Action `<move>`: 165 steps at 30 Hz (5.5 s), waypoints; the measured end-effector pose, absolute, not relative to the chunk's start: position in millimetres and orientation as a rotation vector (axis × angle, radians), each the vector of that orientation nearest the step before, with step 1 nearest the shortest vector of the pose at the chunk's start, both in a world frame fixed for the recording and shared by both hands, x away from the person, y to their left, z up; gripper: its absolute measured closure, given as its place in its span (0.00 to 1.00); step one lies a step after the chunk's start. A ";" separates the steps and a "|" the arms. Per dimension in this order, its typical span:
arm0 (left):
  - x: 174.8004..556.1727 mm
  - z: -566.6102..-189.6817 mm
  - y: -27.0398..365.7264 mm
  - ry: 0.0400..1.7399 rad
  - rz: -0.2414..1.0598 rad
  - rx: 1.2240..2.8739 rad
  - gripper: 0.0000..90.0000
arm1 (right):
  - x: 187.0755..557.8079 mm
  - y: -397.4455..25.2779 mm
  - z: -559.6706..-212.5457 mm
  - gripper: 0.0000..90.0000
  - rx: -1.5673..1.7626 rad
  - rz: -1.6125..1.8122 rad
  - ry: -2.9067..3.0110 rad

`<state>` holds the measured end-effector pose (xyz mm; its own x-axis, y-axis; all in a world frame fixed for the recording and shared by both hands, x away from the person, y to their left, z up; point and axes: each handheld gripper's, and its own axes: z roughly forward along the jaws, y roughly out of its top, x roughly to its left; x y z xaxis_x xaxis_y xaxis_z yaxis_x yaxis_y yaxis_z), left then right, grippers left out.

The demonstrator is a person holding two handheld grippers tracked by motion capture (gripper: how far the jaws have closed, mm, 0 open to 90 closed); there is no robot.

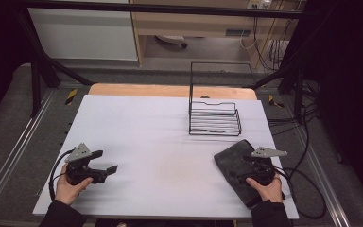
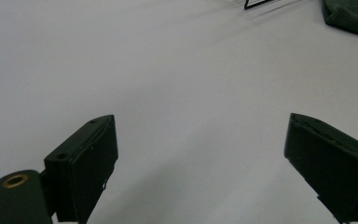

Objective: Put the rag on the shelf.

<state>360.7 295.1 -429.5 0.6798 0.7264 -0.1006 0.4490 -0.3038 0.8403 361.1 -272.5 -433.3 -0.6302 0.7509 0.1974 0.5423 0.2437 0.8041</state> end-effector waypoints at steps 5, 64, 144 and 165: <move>360.3 -430.4 295.6 0.918 0.372 1.959 0.11 | 360.9 -271.8 -432.4 0.02 1.210 1.329 2.289; 361.4 -433.3 296.9 0.943 0.382 1.961 0.13 | 365.6 -219.0 -438.8 0.92 1.093 0.967 2.332; 361.7 -433.7 298.1 0.947 0.397 1.975 0.13 | 408.1 -25.2 -435.6 0.69 1.068 1.264 2.476; 361.7 -434.0 296.3 0.947 0.401 1.982 0.13 | 330.7 -94.6 -438.0 0.62 0.911 1.177 2.655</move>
